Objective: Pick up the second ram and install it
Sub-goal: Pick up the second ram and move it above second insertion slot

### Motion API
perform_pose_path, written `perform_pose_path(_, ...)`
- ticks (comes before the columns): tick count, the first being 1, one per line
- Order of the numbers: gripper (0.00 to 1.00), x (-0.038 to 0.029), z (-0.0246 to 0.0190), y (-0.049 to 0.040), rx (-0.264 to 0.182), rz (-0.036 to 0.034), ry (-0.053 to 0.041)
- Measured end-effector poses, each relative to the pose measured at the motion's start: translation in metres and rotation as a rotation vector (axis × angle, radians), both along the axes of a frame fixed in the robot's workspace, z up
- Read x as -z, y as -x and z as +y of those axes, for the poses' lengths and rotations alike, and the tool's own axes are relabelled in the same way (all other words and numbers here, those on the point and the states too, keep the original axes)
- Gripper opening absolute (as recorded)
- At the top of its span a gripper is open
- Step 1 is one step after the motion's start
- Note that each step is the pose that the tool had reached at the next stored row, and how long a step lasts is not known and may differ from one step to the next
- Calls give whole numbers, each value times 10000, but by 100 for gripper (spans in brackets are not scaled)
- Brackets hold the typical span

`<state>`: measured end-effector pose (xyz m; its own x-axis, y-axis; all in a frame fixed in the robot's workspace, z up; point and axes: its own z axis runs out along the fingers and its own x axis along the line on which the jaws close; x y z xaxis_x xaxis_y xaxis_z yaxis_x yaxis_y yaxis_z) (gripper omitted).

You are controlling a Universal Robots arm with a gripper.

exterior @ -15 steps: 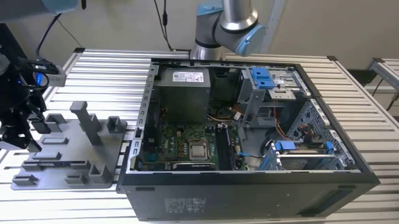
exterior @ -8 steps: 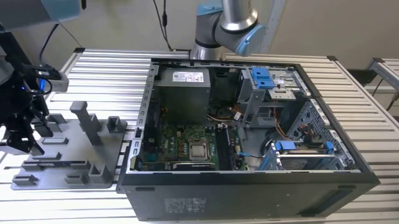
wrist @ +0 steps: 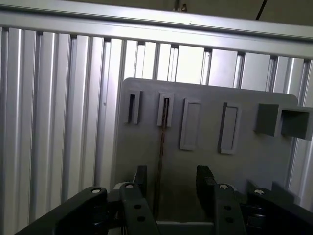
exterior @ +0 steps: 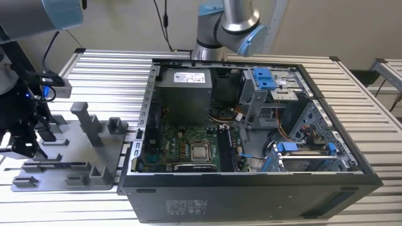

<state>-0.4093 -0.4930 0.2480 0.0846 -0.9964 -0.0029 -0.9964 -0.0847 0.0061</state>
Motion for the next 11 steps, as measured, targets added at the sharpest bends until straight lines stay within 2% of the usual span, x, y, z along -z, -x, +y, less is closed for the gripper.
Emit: perform_pose_path(11, 54, 134, -43, 6, 0, 1, -2)
